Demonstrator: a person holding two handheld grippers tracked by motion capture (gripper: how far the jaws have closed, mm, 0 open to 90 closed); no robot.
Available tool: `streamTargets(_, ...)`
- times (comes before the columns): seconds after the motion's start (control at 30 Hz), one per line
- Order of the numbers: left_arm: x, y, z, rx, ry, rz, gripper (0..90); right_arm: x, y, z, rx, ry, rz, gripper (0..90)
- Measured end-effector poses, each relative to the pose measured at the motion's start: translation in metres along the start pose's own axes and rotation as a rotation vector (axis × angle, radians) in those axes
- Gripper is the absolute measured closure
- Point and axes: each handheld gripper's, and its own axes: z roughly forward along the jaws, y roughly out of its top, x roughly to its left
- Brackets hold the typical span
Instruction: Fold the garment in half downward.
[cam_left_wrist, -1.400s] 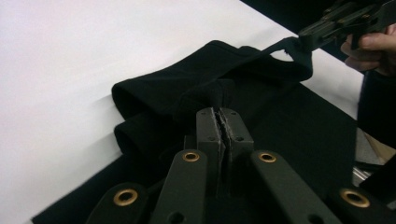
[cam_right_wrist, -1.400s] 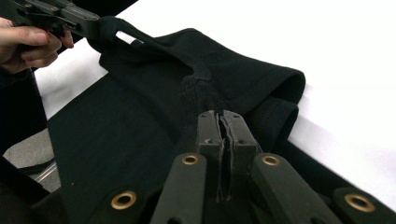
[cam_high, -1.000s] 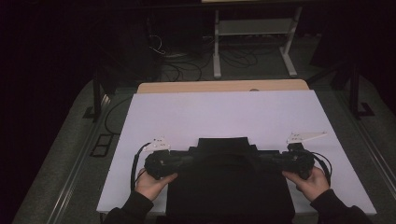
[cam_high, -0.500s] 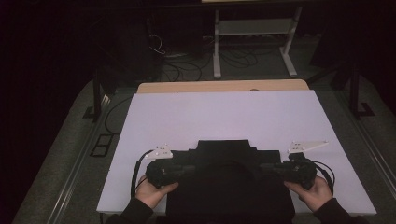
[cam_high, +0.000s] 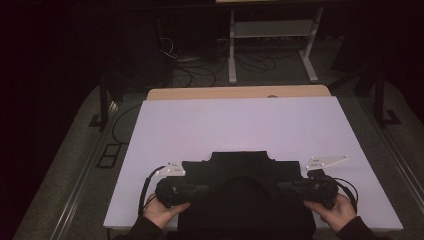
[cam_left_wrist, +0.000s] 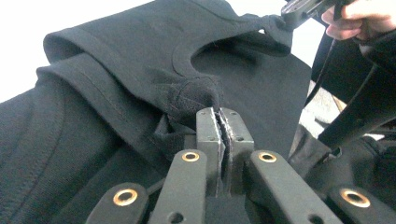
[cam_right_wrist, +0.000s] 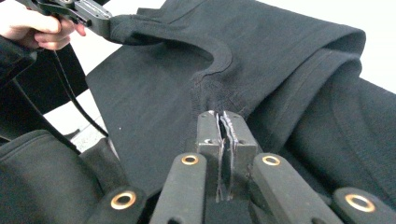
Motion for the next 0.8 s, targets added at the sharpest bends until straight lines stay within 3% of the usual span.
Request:
streamTargets(0.47,-0.0044,-0.0053,-0.0003,0.026,-0.008,0.003,86.1,0.01,-0.0079,0.0064,0.047,0.01,-0.008,85.2)
streamTargets(0.63,-0.0069,-0.0056,0.0004,0.033,0.015,0.014,83.7,0.0085,-0.0086,0.0056,0.051,0.013,0.005,84.4)
streamTargets(0.8,-0.0067,-0.0055,0.0002,0.027,0.033,0.013,78.3,0.0069,-0.0091,0.0075,0.053,0.017,0.03,76.1)
